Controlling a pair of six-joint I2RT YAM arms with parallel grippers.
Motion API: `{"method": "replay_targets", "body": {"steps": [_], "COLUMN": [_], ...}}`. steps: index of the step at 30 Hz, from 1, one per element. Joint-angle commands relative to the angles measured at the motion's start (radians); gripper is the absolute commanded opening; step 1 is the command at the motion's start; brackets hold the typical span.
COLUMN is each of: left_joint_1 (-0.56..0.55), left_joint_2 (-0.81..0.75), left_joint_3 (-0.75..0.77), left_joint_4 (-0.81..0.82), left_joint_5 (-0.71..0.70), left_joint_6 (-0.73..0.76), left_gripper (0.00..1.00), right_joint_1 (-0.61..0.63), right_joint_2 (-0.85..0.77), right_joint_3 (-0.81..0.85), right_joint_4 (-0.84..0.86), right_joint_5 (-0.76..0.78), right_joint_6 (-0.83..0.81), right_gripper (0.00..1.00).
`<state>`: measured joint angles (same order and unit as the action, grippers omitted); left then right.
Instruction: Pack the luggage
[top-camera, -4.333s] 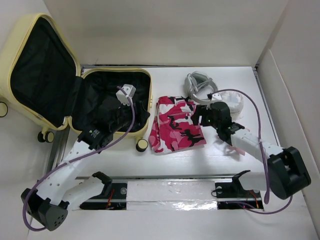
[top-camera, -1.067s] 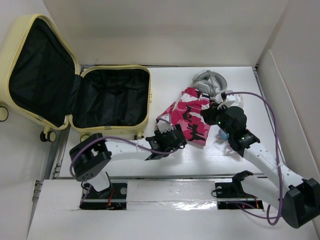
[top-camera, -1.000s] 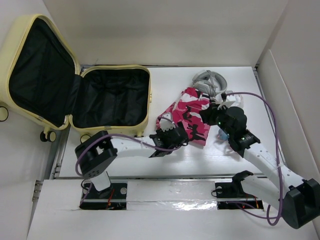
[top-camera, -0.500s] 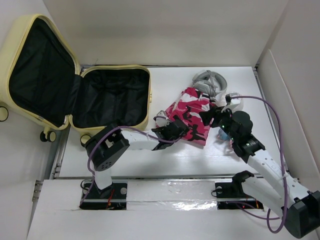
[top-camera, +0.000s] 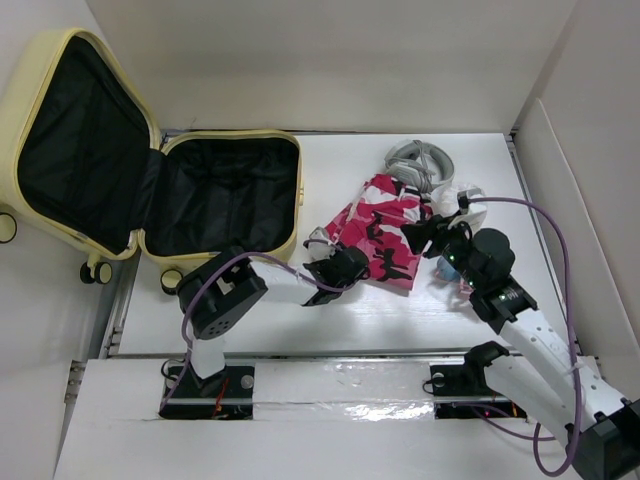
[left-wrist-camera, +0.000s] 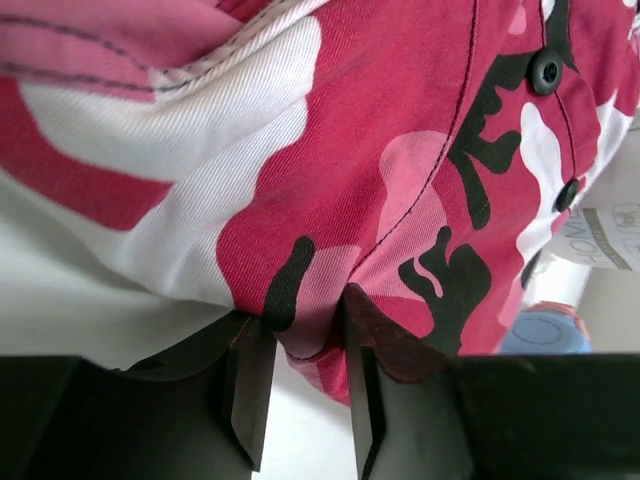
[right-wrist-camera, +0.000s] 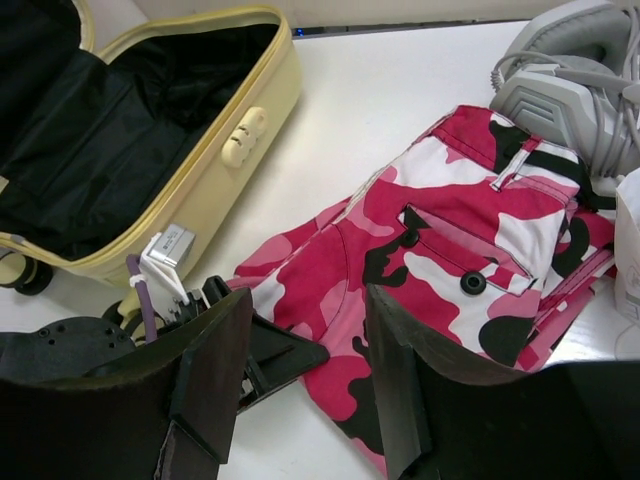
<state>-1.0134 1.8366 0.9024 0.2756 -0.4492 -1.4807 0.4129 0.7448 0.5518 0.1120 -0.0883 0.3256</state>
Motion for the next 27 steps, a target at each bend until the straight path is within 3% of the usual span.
{"method": "replay_targets", "body": {"steps": [1,7,12,15,19,21,24,25,27], "left_joint_1": [0.03,0.061,0.07,0.123,0.208,0.243,0.347,0.387,0.571], "left_joint_2": [-0.051,-0.135,-0.243,-0.296,-0.3,-0.289,-0.281,-0.269,-0.255], "left_joint_3": [-0.052,-0.117,-0.08,0.012,0.256,0.343,0.478,0.531,0.575], "left_joint_4": [-0.032,0.071,0.08,0.019,-0.136,-0.232,-0.327,-0.349,-0.377], "left_joint_5": [-0.105,-0.117,-0.06,0.074,0.332,0.38,0.447,0.531,0.678], "left_joint_6": [0.098,0.333,0.612,0.716,0.905,0.957,1.037,1.045,1.057], "left_gripper": [0.27,0.0,0.0,0.0,0.0,0.0,0.0,0.0,0.0], "right_joint_1": [0.004,0.004,0.004,-0.005,-0.014,-0.023,-0.033,-0.042,-0.042], "right_joint_2": [-0.018,-0.039,-0.05,-0.055,-0.055,-0.055,-0.055,-0.055,-0.048], "right_joint_3": [-0.009,-0.015,-0.02,-0.024,-0.024,-0.027,-0.029,-0.03,-0.029], "right_joint_4": [0.028,0.031,0.031,0.031,0.031,0.031,0.031,0.032,0.034], "right_joint_5": [-0.027,-0.019,-0.001,0.004,0.005,0.004,0.002,-0.002,-0.007], "right_joint_6": [-0.002,0.001,0.006,0.007,0.007,0.007,0.009,0.01,0.009], "right_gripper": [0.54,0.51,0.51,0.51,0.52,0.52,0.53,0.53,0.53]}}
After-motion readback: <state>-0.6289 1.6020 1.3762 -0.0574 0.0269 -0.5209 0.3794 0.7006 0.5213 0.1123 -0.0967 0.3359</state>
